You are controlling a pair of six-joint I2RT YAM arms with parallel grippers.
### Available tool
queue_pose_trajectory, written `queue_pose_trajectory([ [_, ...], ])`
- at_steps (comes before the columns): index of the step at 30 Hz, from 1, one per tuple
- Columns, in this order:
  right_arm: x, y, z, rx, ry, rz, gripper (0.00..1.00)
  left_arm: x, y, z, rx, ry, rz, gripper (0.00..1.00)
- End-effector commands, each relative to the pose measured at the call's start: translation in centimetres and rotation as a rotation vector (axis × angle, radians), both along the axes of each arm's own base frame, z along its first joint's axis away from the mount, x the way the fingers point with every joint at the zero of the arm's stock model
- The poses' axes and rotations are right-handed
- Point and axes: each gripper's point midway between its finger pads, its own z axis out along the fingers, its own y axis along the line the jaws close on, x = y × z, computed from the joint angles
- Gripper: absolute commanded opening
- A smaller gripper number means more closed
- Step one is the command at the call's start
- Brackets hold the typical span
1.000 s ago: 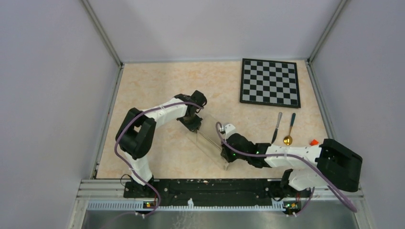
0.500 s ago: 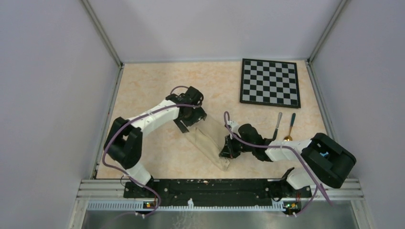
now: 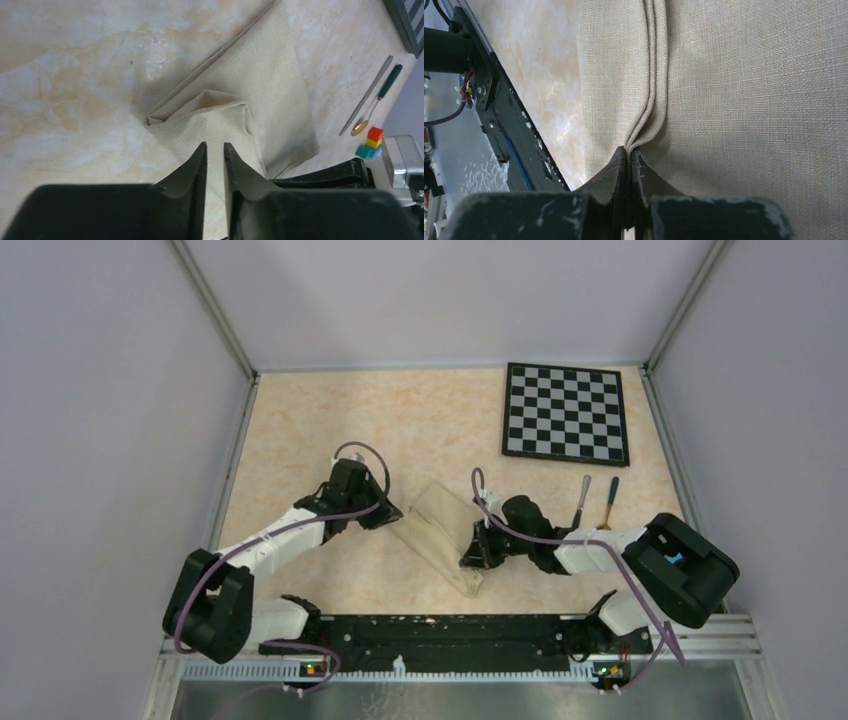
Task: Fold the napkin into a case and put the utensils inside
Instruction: Fold the lower triangle-folded napkin at the center of the board, then smooth out the 2/3-rectangle-folded napkin at the center of the board.
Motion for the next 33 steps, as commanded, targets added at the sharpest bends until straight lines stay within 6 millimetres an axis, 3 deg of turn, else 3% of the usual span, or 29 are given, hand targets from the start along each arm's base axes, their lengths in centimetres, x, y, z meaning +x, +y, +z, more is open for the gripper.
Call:
queue_pose_trajectory([
  [1, 1.4, 1.0, 1.2, 0.044, -0.041, 0.010, 0.00, 2.3, -2.3, 2.5, -0.174, -0.144, -0.114, 0.13],
  [5, 1.5, 1.1, 1.1, 0.041, -0.040, 0.014, 0.00, 2.7, -3.6, 1.8, -0.227, -0.121, -0.175, 0.02],
  [13, 1.7, 1.1, 0.9, 0.031, -0.042, 0.023, 0.00, 4.2, -4.4, 0.4, -0.242, -0.106, -0.178, 0.00],
  [23, 2.6, 0.9, 0.5, -0.010, -0.052, 0.023, 0.00, 4.6, -2.7, -3.5, -0.184, -0.020, -0.102, 0.00],
  [33, 3.2, 1.1, 1.8, 0.002, -0.063, 0.006, 0.00, 4.8, -0.9, -4.1, -0.122, -0.023, -0.051, 0.00],
])
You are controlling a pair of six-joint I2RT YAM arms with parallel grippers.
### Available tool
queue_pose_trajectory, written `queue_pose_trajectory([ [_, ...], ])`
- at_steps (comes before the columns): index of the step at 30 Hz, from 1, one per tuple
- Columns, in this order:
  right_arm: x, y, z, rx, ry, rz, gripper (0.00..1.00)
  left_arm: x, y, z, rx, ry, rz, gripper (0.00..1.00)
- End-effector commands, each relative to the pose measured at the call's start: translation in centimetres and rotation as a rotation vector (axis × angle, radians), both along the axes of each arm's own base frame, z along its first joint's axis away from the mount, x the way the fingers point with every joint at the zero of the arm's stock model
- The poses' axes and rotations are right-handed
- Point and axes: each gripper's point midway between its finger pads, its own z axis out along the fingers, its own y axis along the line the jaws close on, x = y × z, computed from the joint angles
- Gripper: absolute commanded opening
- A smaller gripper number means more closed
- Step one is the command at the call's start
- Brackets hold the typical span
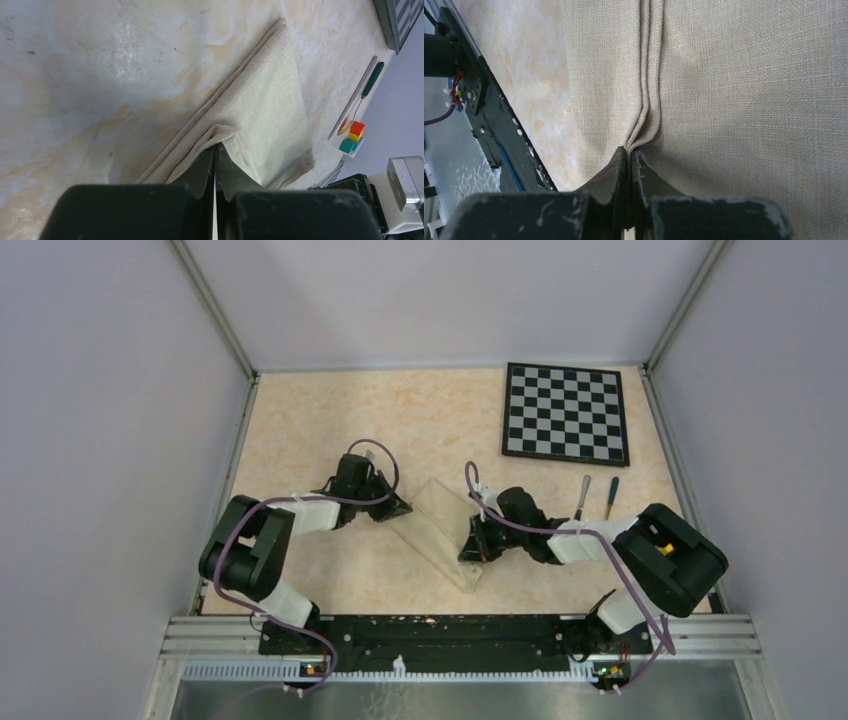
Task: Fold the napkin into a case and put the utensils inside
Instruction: Smooth out the 2/3-rectangle-folded napkin at the center of the board.
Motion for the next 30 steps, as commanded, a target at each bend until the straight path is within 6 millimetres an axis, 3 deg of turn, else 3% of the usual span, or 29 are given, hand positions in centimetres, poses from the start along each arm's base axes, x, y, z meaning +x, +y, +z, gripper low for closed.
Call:
queue_pose_trajectory([
  [1, 2.1, 1.0, 2.7, 0.044, -0.076, -0.021, 0.00, 0.8, 0.8, 0.2, 0.031, -0.043, 0.020, 0.00],
  [4, 2.6, 0.9, 3.0, 0.041, -0.085, -0.044, 0.00, 0.8, 0.8, -0.3, 0.026, -0.033, 0.015, 0.00],
  [7, 3.4, 0.1, 1.8, -0.028, -0.082, -0.080, 0.10, 0.8, 0.8, -0.8, 0.026, -0.023, 0.015, 0.00],
  [9, 3.8, -0.7, 1.8, -0.071, -0.107, -0.110, 0.20, 0.8, 0.8, -1.0, 0.029, -0.021, 0.017, 0.00],
  [12, 4.0, -1.4, 3.8, -0.098, -0.180, -0.106, 0.38, 0.7, 1.0, -1.1, 0.034, -0.020, 0.015, 0.00],
  [14, 3.4, -1.3, 5.0, -0.076, -0.205, -0.074, 0.52, 0.6, 1.0, -1.2, 0.034, -0.019, 0.014, 0.00],
  [16, 2.6, -1.2, 5.3, -0.052, -0.196, -0.048, 0.60, 0.5, 1.0, -1.4, 0.033, -0.015, 0.014, 0.00],
  [22, 0.9, -0.5, 3.9, -0.035, -0.150, -0.014, 0.62, 0.5, 1.0, -1.1, 0.027, -0.020, 0.015, 0.00],
  [25, 0.9, -0.8, 3.3, -0.125, -0.232, -0.040, 0.62, 0.6, 1.0, -1.1, 0.031, -0.019, 0.015, 0.00],
  [30, 2.8, -4.0, 1.4, -0.420, -0.392, -0.149, 0.62, 0.6, 1.0, -1.3, 0.031, -0.011, 0.013, 0.00],
])
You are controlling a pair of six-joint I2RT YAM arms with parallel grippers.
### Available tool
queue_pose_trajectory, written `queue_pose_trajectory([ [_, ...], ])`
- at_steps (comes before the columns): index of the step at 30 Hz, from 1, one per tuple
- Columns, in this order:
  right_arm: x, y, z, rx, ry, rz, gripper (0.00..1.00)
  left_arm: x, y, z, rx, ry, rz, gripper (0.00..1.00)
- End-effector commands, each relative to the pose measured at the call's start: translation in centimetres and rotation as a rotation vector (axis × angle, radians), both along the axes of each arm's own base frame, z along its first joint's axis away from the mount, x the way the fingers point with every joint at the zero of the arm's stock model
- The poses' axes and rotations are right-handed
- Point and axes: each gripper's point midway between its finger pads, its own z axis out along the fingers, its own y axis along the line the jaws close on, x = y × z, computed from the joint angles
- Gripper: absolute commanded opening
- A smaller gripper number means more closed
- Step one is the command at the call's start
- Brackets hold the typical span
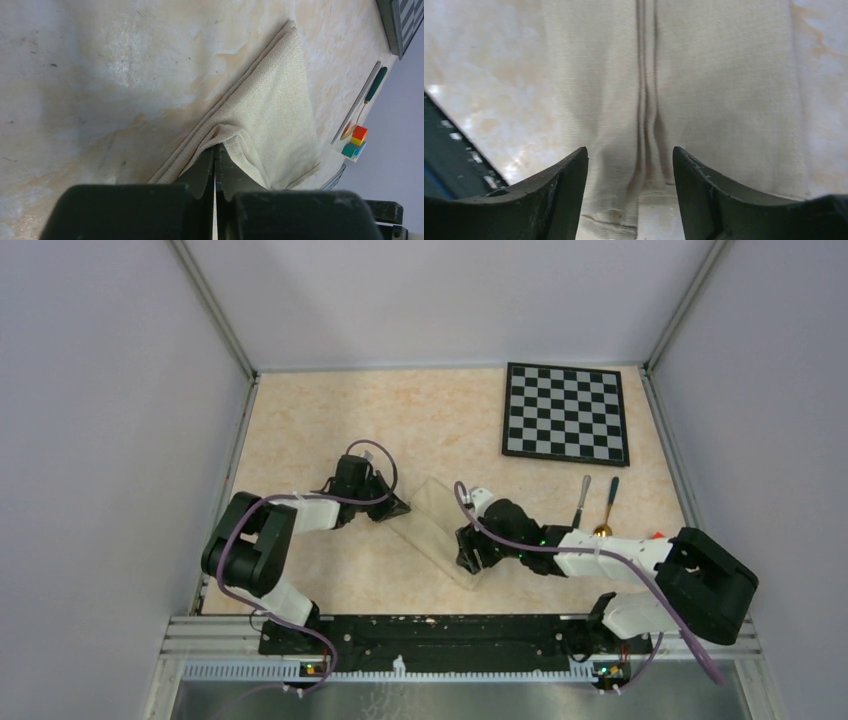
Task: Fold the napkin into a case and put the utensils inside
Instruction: Smooth out the 2/3-rectangle-folded napkin at the center of the board.
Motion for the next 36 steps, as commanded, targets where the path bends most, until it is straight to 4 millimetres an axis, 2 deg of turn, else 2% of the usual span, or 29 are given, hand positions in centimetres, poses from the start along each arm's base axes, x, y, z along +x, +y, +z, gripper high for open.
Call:
queue_pose_trajectory([
  [1, 2.9, -3.5, -1.0, -0.233, -0.167, -0.146, 0.58, 0.1, 0.4, -0.6, 0.019, -0.008, -0.004, 0.00],
  [2, 2.9, -3.6, -1.1, -0.244, -0.172, -0.158, 0.52, 0.2, 0.5, -0.6, 0.019, -0.009, -0.003, 0.00],
  [5, 3.5, -3.9, -1.1, -0.290, -0.192, -0.207, 0.19, 0.2, 0.6, -0.7, 0.020, -0.007, -0.002, 0.00],
  [6, 3.8, -4.3, -1.4, -0.318, -0.193, -0.230, 0.13, 0.2, 0.6, -0.7, 0.018, -0.006, -0.002, 0.00],
  [7, 4.0, -4.5, -1.5, -0.333, -0.194, -0.245, 0.11, 0.2, 0.6, -0.7, 0.020, -0.007, -0.002, 0.00],
  [10, 4.1, -4.5, -0.8, -0.331, -0.197, -0.265, 0.11, 0.2, 0.7, -0.8, 0.019, -0.003, -0.007, 0.00],
  [12, 3.8, -3.2, 0.9, -0.262, -0.196, -0.223, 0.16, 0.2, 0.6, -0.9, 0.015, 0.001, -0.010, 0.00],
  [14, 3.4, -1.3, 3.3, -0.159, -0.192, -0.170, 0.25, 0.1, 0.5, -0.9, 0.008, 0.001, -0.012, 0.00],
  [16, 3.0, 1.0, 5.5, -0.059, -0.170, -0.121, 0.43, 0.1, 0.5, -1.0, 0.002, 0.002, -0.013, 0.00],
  [17, 2.8, 2.1, 6.0, -0.019, -0.152, -0.092, 0.49, 0.0, 0.4, -1.1, 0.001, 0.005, -0.014, 0.00],
  [18, 2.6, 3.3, 6.4, 0.026, -0.130, -0.056, 0.54, 0.0, 0.5, -1.2, 0.002, 0.007, -0.013, 0.00],
  [20, 2.7, 6.3, 7.3, 0.161, -0.054, 0.030, 0.58, -0.1, 0.5, -1.2, 0.000, 0.009, -0.011, 0.00],
  [22, 2.6, 9.0, 8.1, 0.331, 0.053, 0.145, 0.58, -0.1, 0.5, -1.3, 0.003, 0.009, -0.009, 0.00],
  [25, 2.2, 12.3, 8.3, 0.482, 0.160, 0.292, 0.58, -0.1, 0.6, -1.6, 0.011, 0.013, -0.010, 0.00],
  [28, 1.9, 14.7, 8.5, 0.570, 0.230, 0.411, 0.46, -0.2, 0.7, -2.1, 0.017, 0.023, -0.013, 0.00],
  [31, 2.9, 15.9, 6.8, 0.555, 0.256, 0.419, 0.32, -0.3, 0.7, -2.6, 0.023, 0.034, -0.016, 0.00],
  [34, 4.1, 16.2, 4.3, 0.489, 0.259, 0.393, 0.26, -0.5, 1.0, -3.3, 0.033, 0.045, -0.011, 0.00],
  [36, 4.7, 16.1, 3.0, 0.458, 0.263, 0.373, 0.25, -0.6, 1.2, -3.6, 0.031, 0.050, -0.007, 0.00],
])
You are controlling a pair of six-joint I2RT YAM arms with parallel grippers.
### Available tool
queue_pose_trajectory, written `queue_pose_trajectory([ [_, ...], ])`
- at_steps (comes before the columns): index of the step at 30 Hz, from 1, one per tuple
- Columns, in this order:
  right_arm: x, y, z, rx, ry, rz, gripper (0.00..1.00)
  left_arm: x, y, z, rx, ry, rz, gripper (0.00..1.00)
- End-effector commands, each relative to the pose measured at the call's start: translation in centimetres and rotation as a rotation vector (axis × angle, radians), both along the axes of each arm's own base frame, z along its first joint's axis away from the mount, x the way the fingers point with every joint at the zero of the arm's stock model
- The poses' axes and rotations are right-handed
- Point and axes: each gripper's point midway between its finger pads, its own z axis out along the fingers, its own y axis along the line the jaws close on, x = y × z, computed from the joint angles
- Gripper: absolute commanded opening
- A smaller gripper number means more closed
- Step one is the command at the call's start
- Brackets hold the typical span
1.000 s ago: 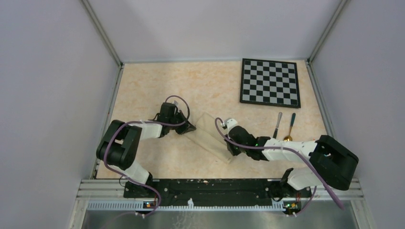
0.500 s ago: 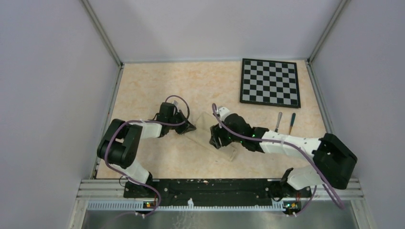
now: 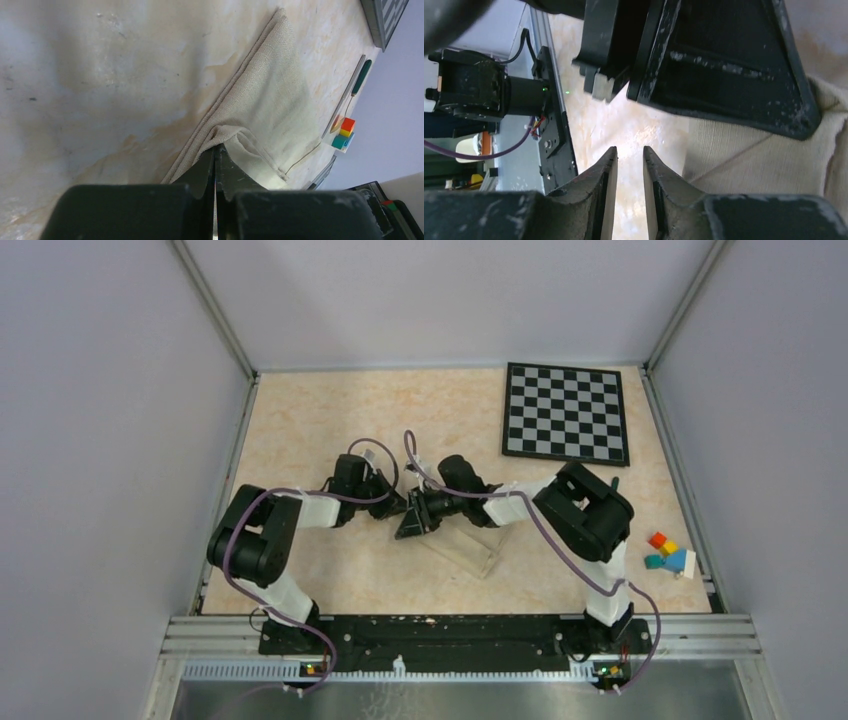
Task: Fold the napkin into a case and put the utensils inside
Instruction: Smooth out the 2/3-rectangle-folded napkin at the center of the board.
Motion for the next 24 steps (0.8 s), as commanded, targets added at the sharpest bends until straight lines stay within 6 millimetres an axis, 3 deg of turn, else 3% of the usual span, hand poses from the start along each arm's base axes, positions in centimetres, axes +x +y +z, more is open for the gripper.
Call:
queue_pose_trajectory([
  [1, 1.5, 1.2, 0.7, 0.048, -0.064, 0.040, 0.25, -1.1, 1.7, -3.5, 0.083, 0.065, 0.026, 0.00],
  [4, 3.1, -0.5, -2.2, -0.054, -0.032, -0.045, 0.26, -1.2, 2.0, -4.1, 0.082, 0.077, 0.029, 0.00],
  [6, 2.8, -1.8, -3.7, -0.120, -0.014, -0.059, 0.27, -1.3, 2.1, -4.3, 0.079, 0.083, 0.027, 0.00],
  [10, 0.8, -3.6, -4.2, -0.081, 0.062, -0.067, 0.29, -1.0, 2.1, -4.1, 0.075, 0.066, 0.002, 0.00],
  [13, 0.4, -3.4, -3.9, -0.032, 0.105, -0.061, 0.29, -0.2, 1.1, -2.2, 0.057, -0.002, -0.066, 0.02],
  [17, 0.9, -2.5, -3.5, 0.003, 0.128, -0.055, 0.28, 0.8, 0.1, 3.1, 0.010, -0.131, -0.128, 0.33],
  [20, 1.0, -2.1, -1.9, 0.042, 0.123, -0.049, 0.27, 0.9, -0.2, 6.6, -0.008, -0.205, -0.152, 0.55],
  [22, 1.2, -1.8, -0.5, 0.061, 0.106, -0.047, 0.27, 0.5, -0.3, 7.9, -0.033, -0.218, -0.155, 0.61],
  [24, 1.3, -1.7, 0.6, 0.066, 0.093, -0.043, 0.27, -0.1, -0.6, 8.3, -0.077, -0.214, -0.153, 0.60],
])
